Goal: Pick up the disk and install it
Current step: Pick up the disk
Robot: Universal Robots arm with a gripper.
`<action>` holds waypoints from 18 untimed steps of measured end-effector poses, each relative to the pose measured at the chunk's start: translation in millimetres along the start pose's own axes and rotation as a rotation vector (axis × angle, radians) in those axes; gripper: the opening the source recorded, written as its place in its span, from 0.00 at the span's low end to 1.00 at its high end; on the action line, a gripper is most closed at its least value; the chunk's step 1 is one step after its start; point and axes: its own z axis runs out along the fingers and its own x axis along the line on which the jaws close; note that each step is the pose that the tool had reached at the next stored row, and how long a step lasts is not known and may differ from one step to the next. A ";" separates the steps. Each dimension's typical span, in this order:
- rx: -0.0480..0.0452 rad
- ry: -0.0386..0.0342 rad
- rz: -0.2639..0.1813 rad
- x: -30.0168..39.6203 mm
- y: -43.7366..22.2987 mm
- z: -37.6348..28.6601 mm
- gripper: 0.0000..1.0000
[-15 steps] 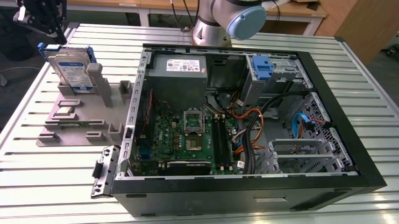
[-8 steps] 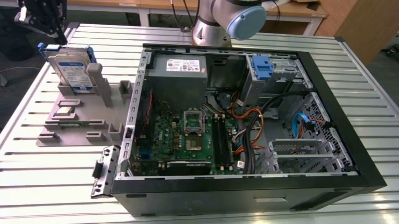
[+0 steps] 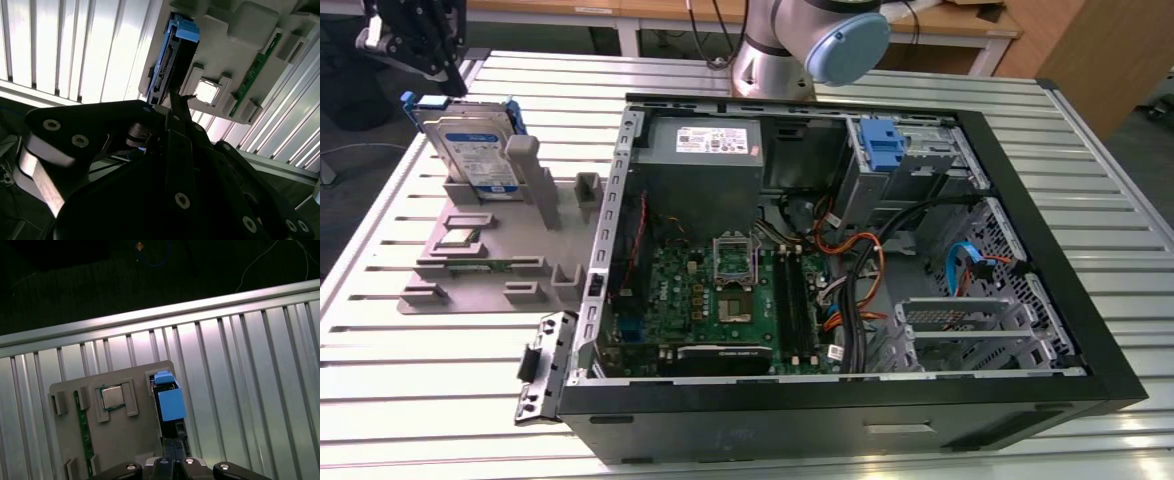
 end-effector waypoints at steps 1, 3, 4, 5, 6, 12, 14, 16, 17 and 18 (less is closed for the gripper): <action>0.0000 0.0000 0.000 -0.1 0.0 0.8 0.11; -0.0002 0.0002 0.000 -0.1 0.0 1.0 0.11; -0.0003 0.0002 0.000 -0.1 0.0 1.0 0.11; -0.0002 0.0002 0.000 -0.1 0.0 1.0 0.11; -0.0001 0.0001 0.000 -0.1 0.0 1.1 0.11; -0.0007 -0.0017 -0.006 -0.1 0.0 3.3 0.11; -0.0012 -0.0031 -0.017 -0.1 0.0 3.4 0.11; -0.0014 -0.0029 -0.021 0.0 0.0 3.4 0.11; -0.0014 -0.0029 -0.021 0.0 0.0 3.4 0.11; -0.0015 -0.0029 -0.022 0.0 0.0 3.4 0.11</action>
